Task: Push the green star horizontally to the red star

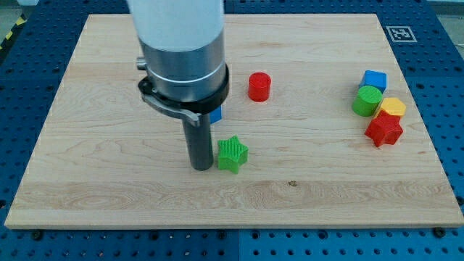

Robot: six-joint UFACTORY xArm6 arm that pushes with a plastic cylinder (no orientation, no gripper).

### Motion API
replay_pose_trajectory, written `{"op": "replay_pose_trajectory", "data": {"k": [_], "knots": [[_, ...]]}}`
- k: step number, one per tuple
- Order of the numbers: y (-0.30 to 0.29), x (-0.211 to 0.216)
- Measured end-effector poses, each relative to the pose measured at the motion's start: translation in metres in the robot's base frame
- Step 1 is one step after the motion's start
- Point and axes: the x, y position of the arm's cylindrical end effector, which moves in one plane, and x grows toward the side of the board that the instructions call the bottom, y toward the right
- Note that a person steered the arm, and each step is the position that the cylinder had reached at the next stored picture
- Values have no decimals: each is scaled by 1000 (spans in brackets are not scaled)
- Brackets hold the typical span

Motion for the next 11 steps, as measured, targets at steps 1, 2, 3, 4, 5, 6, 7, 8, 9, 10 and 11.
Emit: {"op": "replay_pose_trajectory", "data": {"k": [1,2,3,4,5,6,7,8,9,10,11], "knots": [[14,0],[32,0],[60,0],[93,0],[125,0],[148,0],[159,0],[164,0],[166,0],[166,-1],[166,-16]]}}
